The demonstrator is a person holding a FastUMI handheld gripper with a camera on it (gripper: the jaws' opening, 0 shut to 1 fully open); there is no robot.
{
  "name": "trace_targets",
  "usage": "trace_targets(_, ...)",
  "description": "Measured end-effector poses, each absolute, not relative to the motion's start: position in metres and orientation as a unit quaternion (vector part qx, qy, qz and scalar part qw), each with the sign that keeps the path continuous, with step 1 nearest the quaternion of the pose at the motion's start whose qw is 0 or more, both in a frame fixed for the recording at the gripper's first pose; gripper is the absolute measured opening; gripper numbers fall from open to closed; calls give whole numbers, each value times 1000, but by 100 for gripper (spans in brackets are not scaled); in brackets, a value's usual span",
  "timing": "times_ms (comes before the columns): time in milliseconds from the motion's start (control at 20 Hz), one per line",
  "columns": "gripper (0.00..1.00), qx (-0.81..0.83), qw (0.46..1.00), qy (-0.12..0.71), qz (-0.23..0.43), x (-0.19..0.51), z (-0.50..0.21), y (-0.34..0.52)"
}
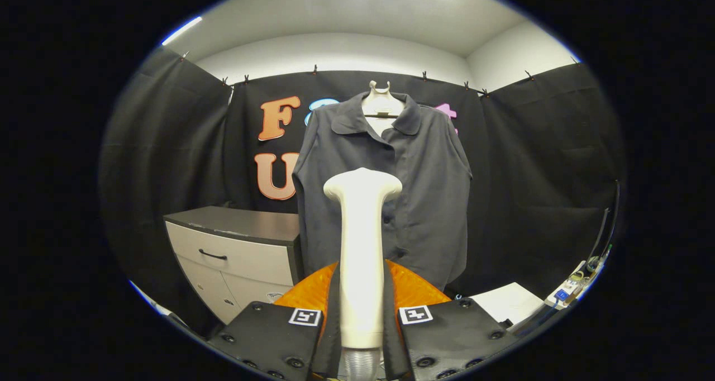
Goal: Iron the clothes twice with a garment steamer, once on the left side and once on the right side.
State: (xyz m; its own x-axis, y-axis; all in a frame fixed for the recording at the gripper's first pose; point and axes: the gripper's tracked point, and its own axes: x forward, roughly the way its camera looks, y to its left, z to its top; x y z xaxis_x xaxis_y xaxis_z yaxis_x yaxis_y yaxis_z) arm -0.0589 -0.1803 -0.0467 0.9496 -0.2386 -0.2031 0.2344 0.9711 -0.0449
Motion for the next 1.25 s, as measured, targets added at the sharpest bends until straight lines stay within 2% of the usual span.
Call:
trace_targets(450, 37, -19, 992, 85, -94, -63, -22, -153)
trace_targets(1250, 37, -23, 993, 80, -88, -58, -19, -151)
